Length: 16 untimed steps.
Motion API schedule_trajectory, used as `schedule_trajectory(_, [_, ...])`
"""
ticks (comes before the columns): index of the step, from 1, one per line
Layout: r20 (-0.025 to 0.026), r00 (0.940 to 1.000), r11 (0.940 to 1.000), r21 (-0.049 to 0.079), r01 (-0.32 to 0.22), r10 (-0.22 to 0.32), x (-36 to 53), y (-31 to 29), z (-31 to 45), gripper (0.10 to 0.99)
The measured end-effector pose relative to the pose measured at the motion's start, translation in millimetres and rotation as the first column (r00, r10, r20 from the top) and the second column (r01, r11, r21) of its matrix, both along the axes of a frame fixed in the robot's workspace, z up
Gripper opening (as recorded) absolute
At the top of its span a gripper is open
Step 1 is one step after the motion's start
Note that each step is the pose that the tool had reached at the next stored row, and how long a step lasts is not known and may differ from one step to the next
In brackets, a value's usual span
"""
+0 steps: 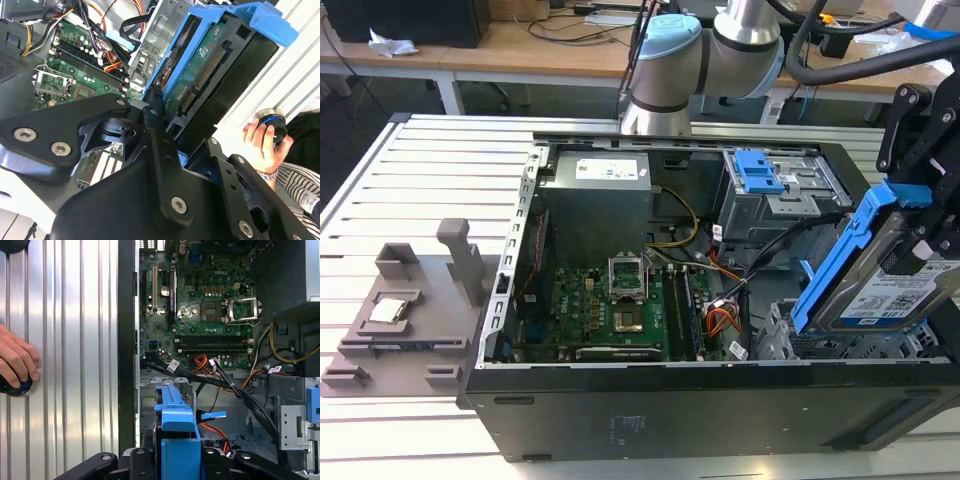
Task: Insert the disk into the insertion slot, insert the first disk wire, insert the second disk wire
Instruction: 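Insert the disk into the insertion slot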
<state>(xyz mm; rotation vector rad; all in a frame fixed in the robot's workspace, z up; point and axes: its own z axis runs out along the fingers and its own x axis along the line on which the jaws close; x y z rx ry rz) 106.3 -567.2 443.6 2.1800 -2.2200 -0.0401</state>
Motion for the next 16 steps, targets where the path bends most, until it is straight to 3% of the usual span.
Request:
schedule_trajectory(9, [0.0000,1.0000,1.0000,0.000,0.000,0.000,0.0,0.9,-5.8,0.361])
schedule_trajectory(16, [-0.0001,1.0000,1.0000,0.000,0.000,0.000,0.4,9.7,-7.2,0.361])
